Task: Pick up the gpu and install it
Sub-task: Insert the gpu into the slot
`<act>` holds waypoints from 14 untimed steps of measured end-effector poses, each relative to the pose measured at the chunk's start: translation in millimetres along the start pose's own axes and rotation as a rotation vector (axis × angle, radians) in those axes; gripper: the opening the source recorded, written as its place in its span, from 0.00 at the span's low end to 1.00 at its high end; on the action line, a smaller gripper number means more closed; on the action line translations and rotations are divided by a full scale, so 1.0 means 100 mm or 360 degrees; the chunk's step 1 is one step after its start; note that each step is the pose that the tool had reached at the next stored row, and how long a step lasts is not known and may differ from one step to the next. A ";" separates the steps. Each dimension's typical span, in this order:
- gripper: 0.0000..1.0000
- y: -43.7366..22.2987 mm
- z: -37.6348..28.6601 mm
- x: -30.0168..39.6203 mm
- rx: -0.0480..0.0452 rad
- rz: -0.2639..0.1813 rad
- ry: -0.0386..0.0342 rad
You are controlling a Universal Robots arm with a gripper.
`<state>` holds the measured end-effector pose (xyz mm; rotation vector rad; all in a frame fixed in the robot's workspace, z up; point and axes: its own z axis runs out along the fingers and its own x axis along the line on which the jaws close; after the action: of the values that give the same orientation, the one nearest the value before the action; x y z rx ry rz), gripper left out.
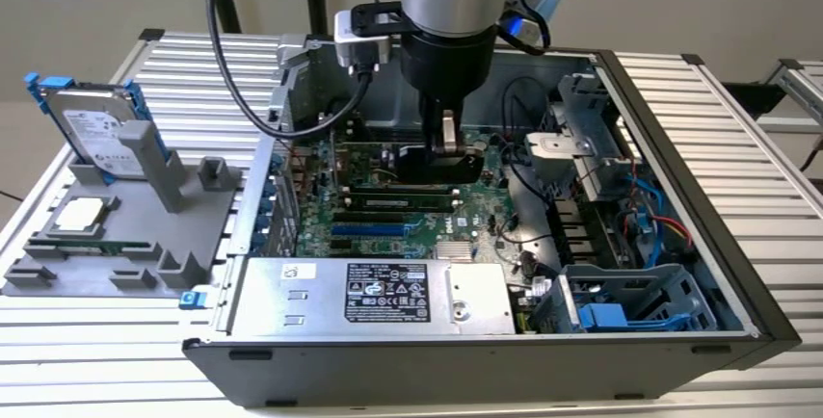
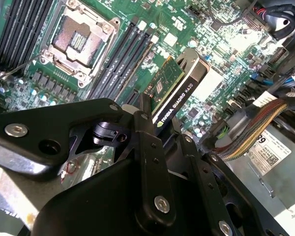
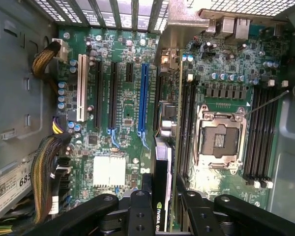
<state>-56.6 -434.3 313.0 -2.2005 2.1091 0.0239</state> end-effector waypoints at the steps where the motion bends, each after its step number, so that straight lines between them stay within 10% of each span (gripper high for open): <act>1: 0.00 0.000 0.004 0.000 0.0000 0.0000 0.0000; 14: 0.00 0.004 0.063 0.005 0.0000 0.0000 0.0000</act>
<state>-56.6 -434.3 306.6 -2.2004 2.1092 0.0239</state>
